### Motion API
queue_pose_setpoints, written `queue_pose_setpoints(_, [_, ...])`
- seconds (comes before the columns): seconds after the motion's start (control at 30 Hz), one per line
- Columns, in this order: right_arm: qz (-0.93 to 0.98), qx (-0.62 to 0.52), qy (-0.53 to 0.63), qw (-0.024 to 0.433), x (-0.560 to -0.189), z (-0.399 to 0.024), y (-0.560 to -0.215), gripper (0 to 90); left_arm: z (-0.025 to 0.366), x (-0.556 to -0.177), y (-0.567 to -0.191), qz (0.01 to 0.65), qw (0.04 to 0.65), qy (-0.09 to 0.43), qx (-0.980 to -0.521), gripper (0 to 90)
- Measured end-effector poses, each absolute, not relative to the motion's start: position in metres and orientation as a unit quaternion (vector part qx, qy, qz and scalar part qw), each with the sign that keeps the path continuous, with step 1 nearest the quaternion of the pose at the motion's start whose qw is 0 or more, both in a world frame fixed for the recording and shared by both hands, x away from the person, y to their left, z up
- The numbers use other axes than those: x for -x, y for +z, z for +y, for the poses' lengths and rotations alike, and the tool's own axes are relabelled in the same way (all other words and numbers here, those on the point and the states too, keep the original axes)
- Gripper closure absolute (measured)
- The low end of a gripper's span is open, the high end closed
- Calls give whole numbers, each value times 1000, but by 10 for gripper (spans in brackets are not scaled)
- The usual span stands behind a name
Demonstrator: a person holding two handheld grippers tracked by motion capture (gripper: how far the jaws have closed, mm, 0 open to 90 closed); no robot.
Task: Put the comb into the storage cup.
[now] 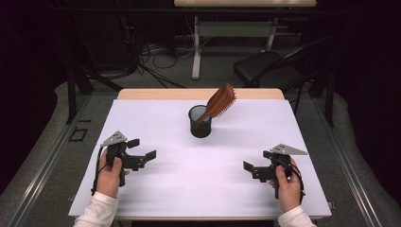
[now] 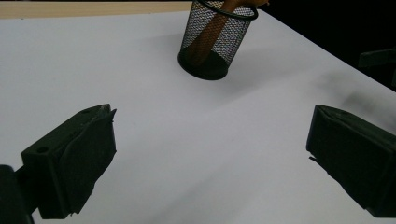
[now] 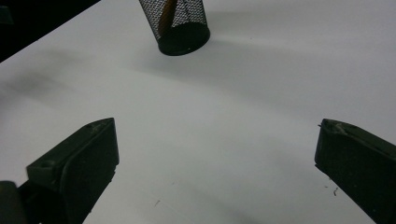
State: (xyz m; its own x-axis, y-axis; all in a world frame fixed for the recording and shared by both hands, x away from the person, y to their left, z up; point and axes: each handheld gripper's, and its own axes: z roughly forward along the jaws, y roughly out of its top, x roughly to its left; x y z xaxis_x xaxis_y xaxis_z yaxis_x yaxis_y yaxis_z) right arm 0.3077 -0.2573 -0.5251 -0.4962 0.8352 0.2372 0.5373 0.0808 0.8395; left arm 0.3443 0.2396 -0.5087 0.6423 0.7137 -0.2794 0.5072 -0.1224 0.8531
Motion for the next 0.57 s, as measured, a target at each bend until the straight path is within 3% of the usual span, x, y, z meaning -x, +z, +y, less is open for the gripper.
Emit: queue_pose_setpoints(0.57, [710,-482,483,173,-304,-267,-539,0,246,-344,-519,415,524,111,-735,17])
